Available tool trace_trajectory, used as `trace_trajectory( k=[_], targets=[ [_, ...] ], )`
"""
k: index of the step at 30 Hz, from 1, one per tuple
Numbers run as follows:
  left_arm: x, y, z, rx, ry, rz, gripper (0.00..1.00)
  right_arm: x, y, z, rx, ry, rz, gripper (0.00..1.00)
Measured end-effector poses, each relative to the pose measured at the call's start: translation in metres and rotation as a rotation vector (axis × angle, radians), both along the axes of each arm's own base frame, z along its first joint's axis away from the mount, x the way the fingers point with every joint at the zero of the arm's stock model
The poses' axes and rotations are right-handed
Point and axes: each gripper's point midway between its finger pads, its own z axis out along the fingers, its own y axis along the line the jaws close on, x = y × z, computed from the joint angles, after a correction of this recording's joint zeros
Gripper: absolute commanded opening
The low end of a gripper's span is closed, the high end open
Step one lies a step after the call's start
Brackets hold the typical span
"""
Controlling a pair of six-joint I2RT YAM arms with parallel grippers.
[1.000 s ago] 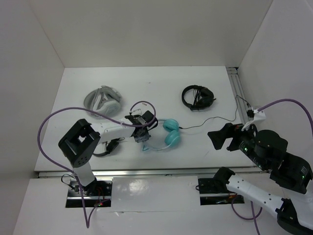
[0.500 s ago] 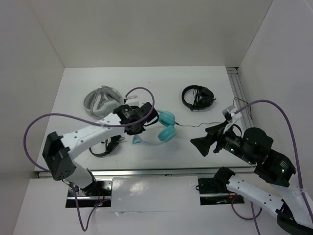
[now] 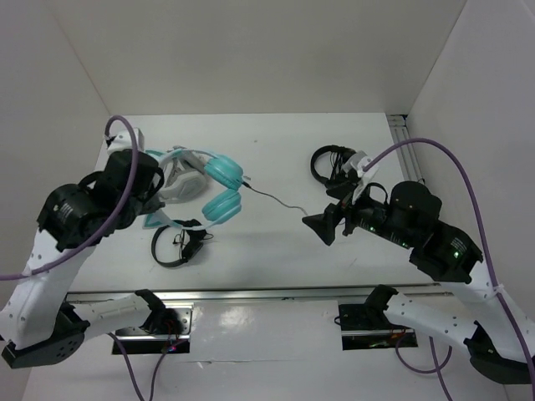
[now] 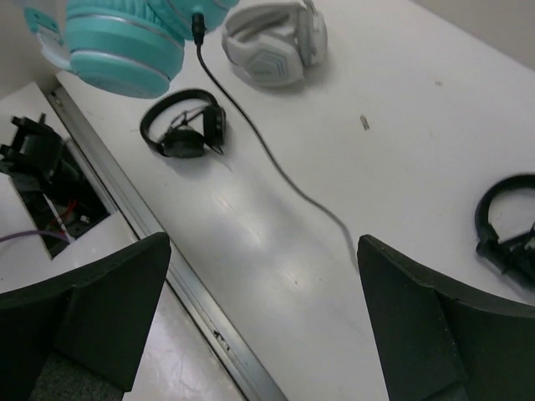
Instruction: Wrap the headphones
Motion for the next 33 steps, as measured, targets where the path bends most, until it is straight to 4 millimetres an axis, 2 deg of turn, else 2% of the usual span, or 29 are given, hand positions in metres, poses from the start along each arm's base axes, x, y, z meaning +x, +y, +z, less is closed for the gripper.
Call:
trace_trajectory(
  k=[4,7,11,16,25,27,30,33],
  targets=[
    [-0.012,0.013,0.008,0.023,0.002,-0.051,0.0,-0.003,0.013,0.019,0.063,-0.069,0.071,0.98],
    [-0.017,0.01,0.009,0.016,0.023,-0.101,0.0,0.0,0.031,0.017,0.09,-0.091,0.131,0.98],
    [-0.017,0.009,0.011,0.004,0.034,-0.116,0.0,0.009,0.06,-0.011,0.077,-0.051,0.211,0.94],
    [-0.018,0.01,0.023,-0.031,0.007,-0.121,0.0,0.019,0.085,-0.053,0.036,0.031,0.272,0.81],
    [-0.02,0.011,0.043,-0.072,-0.044,-0.129,0.0,0.02,0.095,-0.087,0.055,0.049,0.31,0.62],
    [-0.021,0.011,0.048,-0.082,-0.058,-0.132,0.0,0.024,0.092,-0.1,0.052,0.064,0.299,0.54],
    [-0.023,0.011,0.053,-0.09,-0.075,-0.133,0.0,0.034,0.085,-0.113,0.058,0.091,0.264,0.5],
    [-0.024,0.012,0.054,-0.092,-0.08,-0.132,0.0,0.041,0.08,-0.116,0.067,0.098,0.237,0.44]
  ],
)
